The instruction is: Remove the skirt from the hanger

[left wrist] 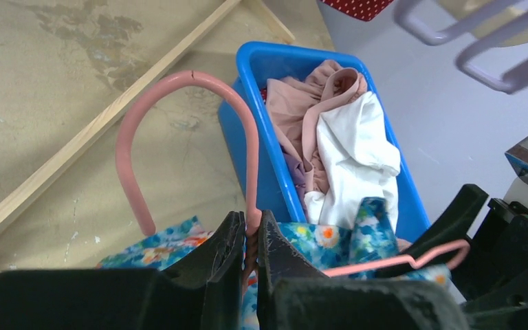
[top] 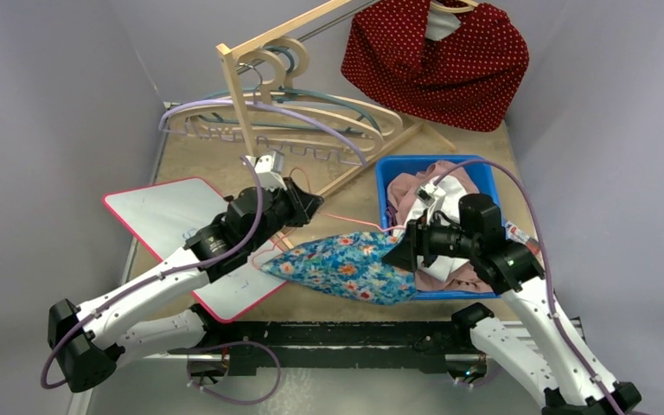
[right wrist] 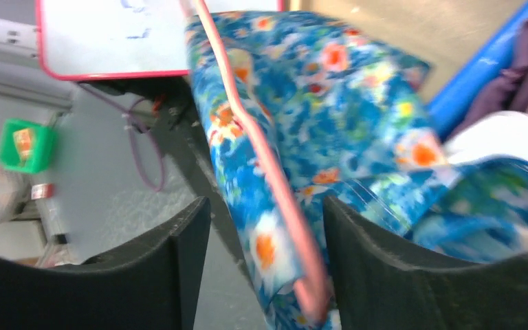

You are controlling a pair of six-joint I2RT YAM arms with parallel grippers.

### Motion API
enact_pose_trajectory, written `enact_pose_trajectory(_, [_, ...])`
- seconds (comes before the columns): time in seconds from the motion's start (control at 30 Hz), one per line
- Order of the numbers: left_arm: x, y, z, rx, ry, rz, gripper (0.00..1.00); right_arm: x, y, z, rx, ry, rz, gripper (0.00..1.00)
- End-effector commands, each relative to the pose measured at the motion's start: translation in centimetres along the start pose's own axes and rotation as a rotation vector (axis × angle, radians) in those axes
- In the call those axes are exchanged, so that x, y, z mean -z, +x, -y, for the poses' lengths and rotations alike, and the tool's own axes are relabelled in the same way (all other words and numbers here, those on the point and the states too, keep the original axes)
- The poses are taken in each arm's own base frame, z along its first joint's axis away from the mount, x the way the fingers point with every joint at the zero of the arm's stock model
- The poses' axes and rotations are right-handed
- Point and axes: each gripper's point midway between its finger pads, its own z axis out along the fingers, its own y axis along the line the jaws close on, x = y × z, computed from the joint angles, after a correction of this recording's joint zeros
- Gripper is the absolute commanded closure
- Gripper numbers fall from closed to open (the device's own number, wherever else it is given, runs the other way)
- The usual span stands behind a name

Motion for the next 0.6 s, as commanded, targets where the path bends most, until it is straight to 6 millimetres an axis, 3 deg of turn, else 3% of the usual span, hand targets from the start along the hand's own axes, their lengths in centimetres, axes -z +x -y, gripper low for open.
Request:
enact_pose_trajectory(0.0, [1.3,-4.2,2.2,0.045,0.074,0.145,1.00,1.7,-1.5,1.7,-0.064,0.188,0.121,0.29])
enact_pose_trajectory(0.23, [2.2,-5.6,2.1,0.059,0.066,0.205,1.00,3.2,1.1,1.4,-0.201,0.200,0.201,0.02])
enact_pose_trajectory(0.33, [2.4,-5.9,2.2,0.064,0.071,0.220,1.00,2.9,2.7,1.5,-0.247,0.186,0.178,0.01])
enact_pose_trajectory(0.47, [2.6,-6.3,2.5,0.072,0.077,0.228,1.00,2.1,2.5,2.2,-0.260,0.187,0.190,0.01])
enact_pose_trajectory(0.57, [2.6,-6.4,2.5,0.079,0.077,0.229,1.00,2.8,2.5,3.7,-0.266,0.297,0.178,0.01])
